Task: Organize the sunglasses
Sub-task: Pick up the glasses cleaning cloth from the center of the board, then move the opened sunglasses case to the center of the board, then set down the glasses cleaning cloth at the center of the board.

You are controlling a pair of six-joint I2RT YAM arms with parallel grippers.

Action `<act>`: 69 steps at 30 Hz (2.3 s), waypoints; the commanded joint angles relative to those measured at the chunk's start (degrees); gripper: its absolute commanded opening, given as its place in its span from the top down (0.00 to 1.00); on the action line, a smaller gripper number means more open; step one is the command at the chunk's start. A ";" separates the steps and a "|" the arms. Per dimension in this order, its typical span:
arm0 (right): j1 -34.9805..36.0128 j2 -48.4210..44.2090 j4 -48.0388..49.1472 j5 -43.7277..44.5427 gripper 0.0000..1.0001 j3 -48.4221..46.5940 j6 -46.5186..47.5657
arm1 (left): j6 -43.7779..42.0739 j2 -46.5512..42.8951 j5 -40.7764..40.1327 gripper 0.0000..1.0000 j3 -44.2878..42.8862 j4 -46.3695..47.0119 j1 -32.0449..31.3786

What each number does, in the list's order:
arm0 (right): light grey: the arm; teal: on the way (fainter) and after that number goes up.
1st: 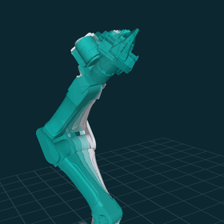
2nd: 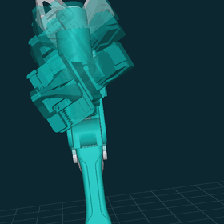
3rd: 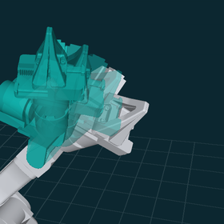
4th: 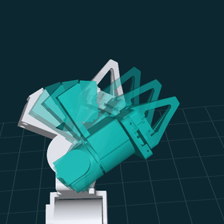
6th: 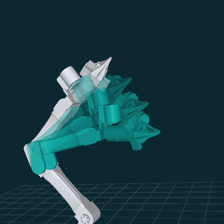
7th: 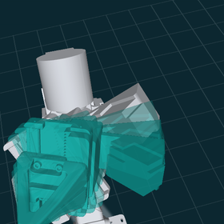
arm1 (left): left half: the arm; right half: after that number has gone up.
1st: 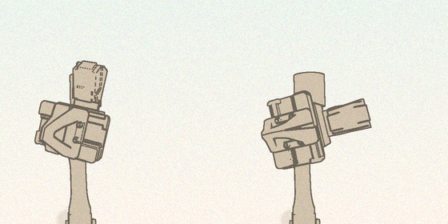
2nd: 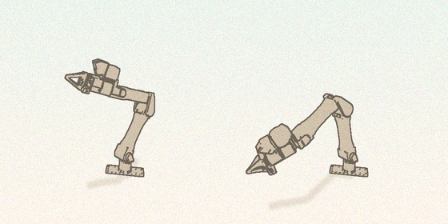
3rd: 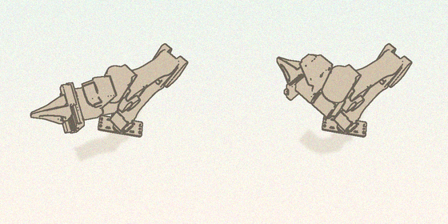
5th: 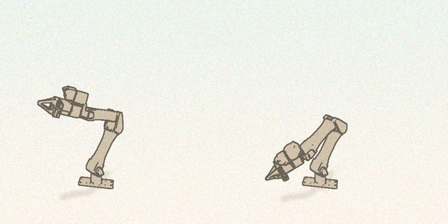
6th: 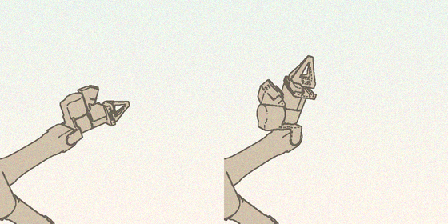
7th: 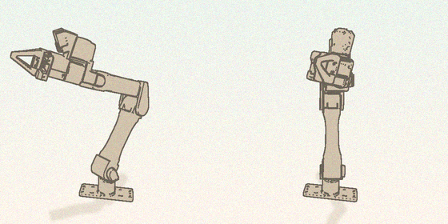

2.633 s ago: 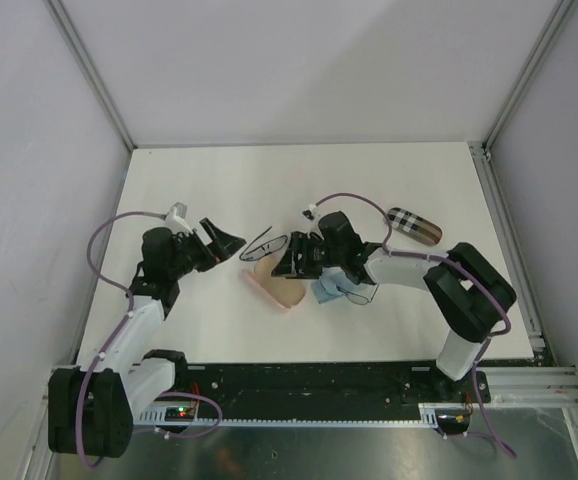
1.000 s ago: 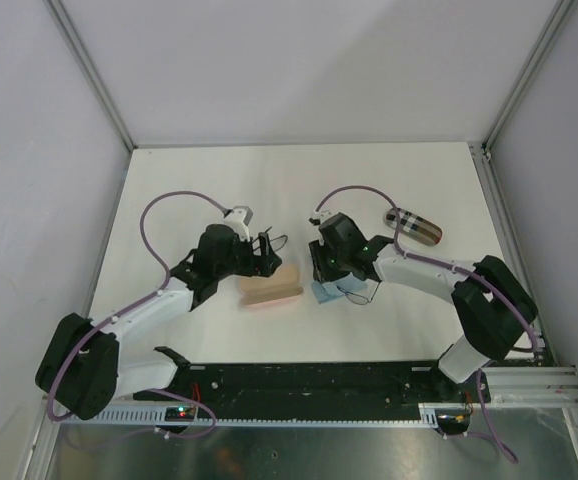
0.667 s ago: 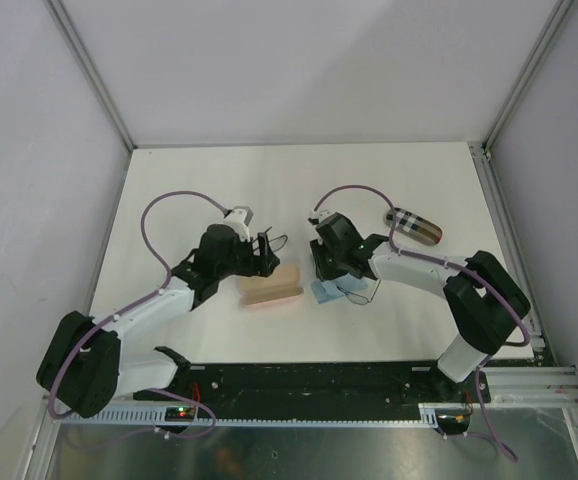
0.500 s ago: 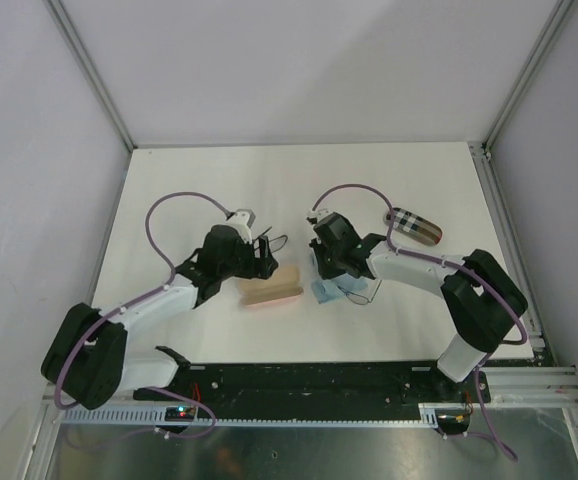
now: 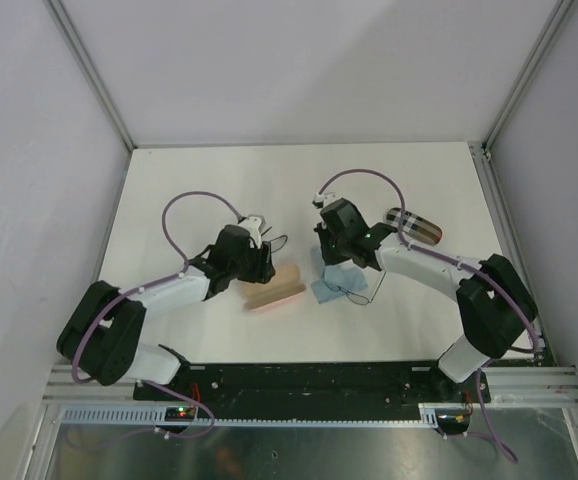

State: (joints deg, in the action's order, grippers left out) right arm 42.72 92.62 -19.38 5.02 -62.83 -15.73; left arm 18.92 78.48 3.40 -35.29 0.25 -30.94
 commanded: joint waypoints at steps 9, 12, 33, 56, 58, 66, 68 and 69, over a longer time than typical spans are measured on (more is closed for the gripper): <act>0.19 -9.94 -8.18 -7.74 0.99 -3.00 3.09 | -2.42 5.28 0.77 0.81 -5.38 -2.03 -1.04; 5.37 -11.81 -11.26 -8.61 1.00 -2.80 2.14 | -1.87 6.33 0.72 0.86 -6.58 -2.12 -1.05; -3.63 -15.28 -3.57 -8.93 1.00 13.68 -4.21 | -0.83 23.40 -1.80 0.86 -23.68 -2.09 -1.02; -19.49 -8.15 0.45 -9.34 1.00 -0.09 -0.07 | -2.32 37.98 1.33 0.59 -47.23 -2.91 1.05; -16.57 -9.80 -0.17 -10.32 1.00 -0.23 1.19 | -2.35 36.15 2.00 0.49 -46.45 -3.02 1.14; -2.44 -12.69 -1.22 -13.55 1.00 -0.32 1.69 | -3.67 22.20 2.68 0.21 -39.47 -3.84 1.13; 0.68 -12.41 -0.30 -14.66 0.99 -0.82 0.92 | -3.55 17.73 2.45 0.19 -36.95 -4.20 1.14; 2.36 -12.13 0.00 -14.94 0.88 -1.07 0.68 | -3.10 15.20 2.25 0.18 -35.33 -4.38 1.14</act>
State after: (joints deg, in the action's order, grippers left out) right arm 40.62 81.58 -20.23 -7.46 -61.25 -14.72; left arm 16.75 104.92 5.34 -73.97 -4.86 -30.09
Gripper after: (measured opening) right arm 0.011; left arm 0.804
